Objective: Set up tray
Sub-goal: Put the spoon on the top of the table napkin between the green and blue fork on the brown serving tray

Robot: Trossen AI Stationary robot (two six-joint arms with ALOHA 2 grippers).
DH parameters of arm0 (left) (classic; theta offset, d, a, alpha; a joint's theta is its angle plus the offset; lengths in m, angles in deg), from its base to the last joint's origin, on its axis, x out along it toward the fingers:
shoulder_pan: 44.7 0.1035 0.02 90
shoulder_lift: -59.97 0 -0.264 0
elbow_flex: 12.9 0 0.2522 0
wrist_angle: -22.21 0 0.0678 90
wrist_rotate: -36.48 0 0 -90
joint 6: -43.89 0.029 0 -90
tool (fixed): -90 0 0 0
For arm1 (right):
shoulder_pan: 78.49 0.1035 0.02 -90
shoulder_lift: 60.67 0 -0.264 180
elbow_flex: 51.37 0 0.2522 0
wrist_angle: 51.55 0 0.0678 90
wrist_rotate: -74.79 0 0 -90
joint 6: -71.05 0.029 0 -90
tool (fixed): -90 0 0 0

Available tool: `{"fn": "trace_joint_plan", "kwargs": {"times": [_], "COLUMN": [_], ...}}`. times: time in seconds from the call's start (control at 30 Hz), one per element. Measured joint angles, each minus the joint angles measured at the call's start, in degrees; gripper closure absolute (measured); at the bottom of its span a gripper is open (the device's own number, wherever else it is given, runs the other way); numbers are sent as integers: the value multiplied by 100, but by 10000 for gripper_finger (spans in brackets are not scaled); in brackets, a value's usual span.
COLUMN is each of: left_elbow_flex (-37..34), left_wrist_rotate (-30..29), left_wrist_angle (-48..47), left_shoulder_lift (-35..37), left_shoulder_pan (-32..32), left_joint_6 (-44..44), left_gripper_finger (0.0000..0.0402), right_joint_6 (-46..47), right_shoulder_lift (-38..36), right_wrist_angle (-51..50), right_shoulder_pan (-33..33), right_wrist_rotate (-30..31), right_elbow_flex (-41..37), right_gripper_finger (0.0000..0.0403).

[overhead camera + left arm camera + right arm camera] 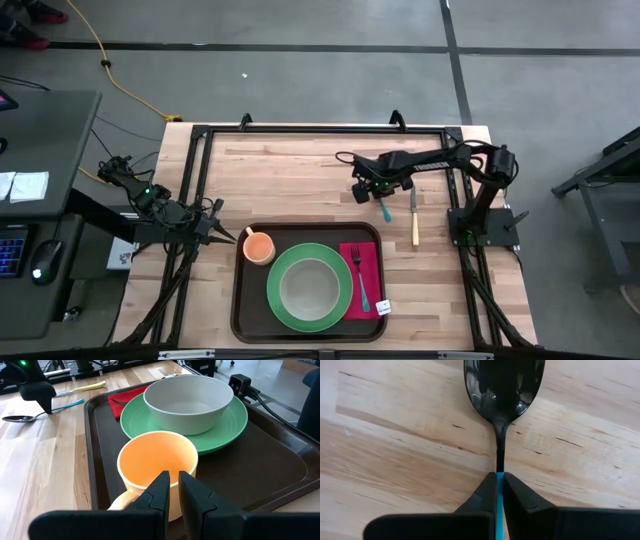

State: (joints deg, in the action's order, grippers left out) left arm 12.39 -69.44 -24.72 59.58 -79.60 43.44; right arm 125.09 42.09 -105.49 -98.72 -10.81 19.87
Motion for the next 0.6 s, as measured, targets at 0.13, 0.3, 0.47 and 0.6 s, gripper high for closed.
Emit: {"fn": "trace_joint_plan", "kwargs": {"times": [0.13,0.3,0.47,0.6], "left_elbow_flex": [0,0,0,0], "left_wrist_rotate": [-2,-6,-9,-9], "left_wrist_angle": [2,4,4,4], "left_shoulder_lift": [0,0,0,0], "left_shoulder_pan": [0,0,0,0], "left_joint_6": [-4,-4,-4,0], "left_gripper_finger": [330,330,330,330], "right_joint_6": [123,263,284,422], "right_shoulder_lift": [-67,-225,-243,-256], "right_wrist_angle": [-45,-202,-383,-409], "right_shoulder_pan": [2,2,38,112], "right_wrist_rotate": [-91,-143,-283,-248], "right_elbow_flex": [-2,-30,-33,-33], "right_gripper_finger": [402,402,402,402]}}
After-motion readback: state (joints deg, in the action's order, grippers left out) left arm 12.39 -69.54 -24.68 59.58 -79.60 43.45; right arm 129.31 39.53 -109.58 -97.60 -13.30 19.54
